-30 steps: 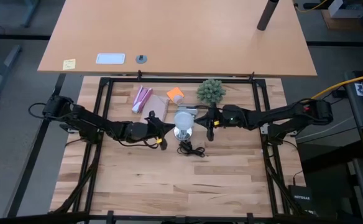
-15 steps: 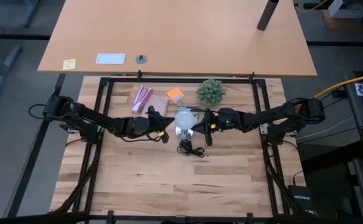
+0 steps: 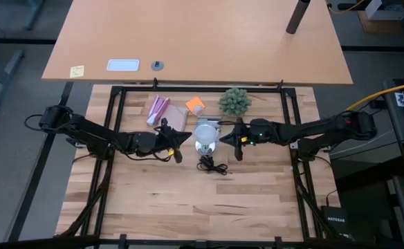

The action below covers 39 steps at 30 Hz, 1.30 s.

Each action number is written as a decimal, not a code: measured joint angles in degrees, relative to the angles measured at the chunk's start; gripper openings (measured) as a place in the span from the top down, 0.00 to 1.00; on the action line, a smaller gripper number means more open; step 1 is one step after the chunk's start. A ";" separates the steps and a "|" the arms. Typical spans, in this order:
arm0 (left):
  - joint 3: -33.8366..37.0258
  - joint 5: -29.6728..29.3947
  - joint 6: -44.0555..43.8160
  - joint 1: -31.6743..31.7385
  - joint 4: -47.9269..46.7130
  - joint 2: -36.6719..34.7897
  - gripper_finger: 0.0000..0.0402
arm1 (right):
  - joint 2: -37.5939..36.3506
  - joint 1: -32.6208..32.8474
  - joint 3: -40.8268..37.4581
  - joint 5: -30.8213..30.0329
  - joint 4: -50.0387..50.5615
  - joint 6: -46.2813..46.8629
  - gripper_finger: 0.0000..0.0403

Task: Screw lightbulb
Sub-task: Insert the lightbulb into the silver lamp socket

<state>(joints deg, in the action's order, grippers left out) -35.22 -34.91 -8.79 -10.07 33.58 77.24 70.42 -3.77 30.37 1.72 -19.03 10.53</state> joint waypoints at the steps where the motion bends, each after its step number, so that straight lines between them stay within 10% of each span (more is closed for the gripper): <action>1: 0.00 0.02 -0.13 -0.76 -0.04 -0.05 1.00 | -1.47 0.01 0.00 -1.59 1.13 -0.55 0.96; 9: -0.02 0.19 -2.79 -5.52 -0.12 2.77 1.00 | -4.75 0.00 0.00 -12.58 0.94 -5.91 0.96; 39: -0.02 0.01 -5.56 0.77 3.11 10.37 1.00 | 2.66 0.07 0.00 -6.61 -5.44 -4.42 0.96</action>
<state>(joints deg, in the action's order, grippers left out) -35.24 -34.89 -14.35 -9.30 36.69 87.61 73.08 -3.70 30.37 -4.89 -24.47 6.11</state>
